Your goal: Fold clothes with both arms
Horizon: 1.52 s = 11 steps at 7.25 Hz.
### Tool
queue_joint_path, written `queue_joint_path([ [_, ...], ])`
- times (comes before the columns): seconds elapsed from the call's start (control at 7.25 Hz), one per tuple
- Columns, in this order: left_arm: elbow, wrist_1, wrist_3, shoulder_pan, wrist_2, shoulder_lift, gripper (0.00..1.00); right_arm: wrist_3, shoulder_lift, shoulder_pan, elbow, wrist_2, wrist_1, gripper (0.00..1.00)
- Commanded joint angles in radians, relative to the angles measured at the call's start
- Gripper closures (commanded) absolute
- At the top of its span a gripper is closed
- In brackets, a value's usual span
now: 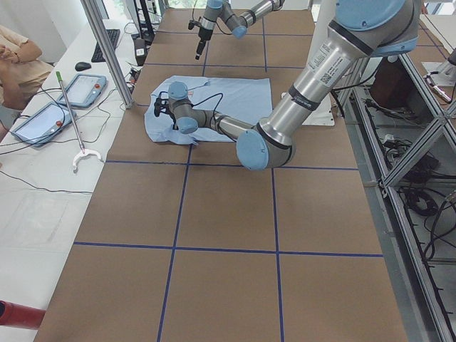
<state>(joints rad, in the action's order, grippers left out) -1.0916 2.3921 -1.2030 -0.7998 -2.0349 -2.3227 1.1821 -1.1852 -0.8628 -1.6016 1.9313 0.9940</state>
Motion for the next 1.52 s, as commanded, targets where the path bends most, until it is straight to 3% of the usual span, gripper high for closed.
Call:
queue_joint_path([
  [0.0, 0.047, 0.002, -0.009, 0.019, 0.062, -0.032, 1.0, 0.001, -0.004, 0.001, 0.008, 0.0, 0.0, 0.0],
  [0.28, 0.111, 0.002, -0.019, 0.019, 0.111, -0.098, 1.0, 0.008, -0.002, 0.002, 0.009, 0.0, 0.0, 0.0],
  [0.55, 0.107, 0.036, -0.02, 0.034, 0.113, -0.087, 0.01, 0.014, 0.009, 0.01, -0.001, -0.002, 0.0, 0.0],
  [0.69, 0.055, 0.077, -0.056, 0.043, 0.111, -0.046, 0.0, 0.017, 0.01, 0.019, -0.012, -0.005, 0.0, 0.0],
  [0.83, -0.073, 0.152, -0.093, 0.054, 0.11, 0.056, 0.0, 0.09, 0.007, 0.046, -0.036, -0.024, 0.003, 0.0],
  [0.97, -0.19, 0.213, -0.145, 0.059, 0.107, 0.157, 0.0, 0.187, -0.002, 0.11, -0.093, -0.087, 0.014, 0.0],
  [1.38, -0.379, 0.206, -0.197, 0.089, 0.11, 0.276, 0.0, 0.41, -0.17, 0.389, -0.353, -0.323, 0.064, 0.0],
])
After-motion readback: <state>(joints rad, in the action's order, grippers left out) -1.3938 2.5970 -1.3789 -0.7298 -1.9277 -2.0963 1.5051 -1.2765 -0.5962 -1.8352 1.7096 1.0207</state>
